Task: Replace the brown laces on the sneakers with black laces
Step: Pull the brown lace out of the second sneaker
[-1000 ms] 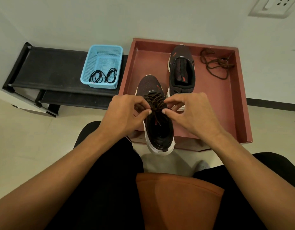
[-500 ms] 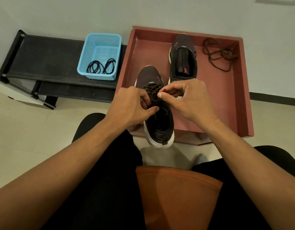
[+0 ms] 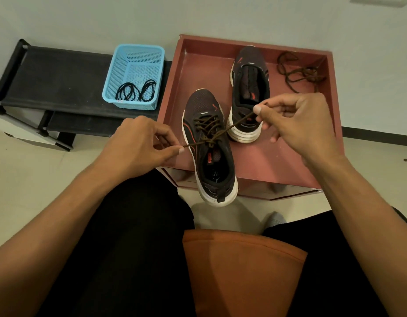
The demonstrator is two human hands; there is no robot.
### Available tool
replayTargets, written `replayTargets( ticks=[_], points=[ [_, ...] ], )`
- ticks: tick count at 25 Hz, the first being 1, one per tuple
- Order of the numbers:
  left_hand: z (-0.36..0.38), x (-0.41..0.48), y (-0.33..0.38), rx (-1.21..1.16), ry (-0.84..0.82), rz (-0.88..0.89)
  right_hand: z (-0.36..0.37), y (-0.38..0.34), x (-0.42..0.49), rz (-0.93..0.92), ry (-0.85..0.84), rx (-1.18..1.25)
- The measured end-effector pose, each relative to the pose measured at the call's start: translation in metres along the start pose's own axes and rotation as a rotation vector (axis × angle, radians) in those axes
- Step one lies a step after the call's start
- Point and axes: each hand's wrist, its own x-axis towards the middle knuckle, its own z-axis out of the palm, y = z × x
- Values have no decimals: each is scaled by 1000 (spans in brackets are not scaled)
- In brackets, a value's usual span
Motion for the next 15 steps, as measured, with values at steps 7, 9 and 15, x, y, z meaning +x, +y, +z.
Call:
replayTargets(
  ticks=[7,9,15],
  points=[
    [-25,-20,-13,-83,17,-97,-28,2,4,61,151,115],
    [-29,-26,-16,-78,2,-119,-32,5,4,78,170,130],
    [-25,-28,5,-121,-74,-45,-22,7,3,99,79,206]
  ],
)
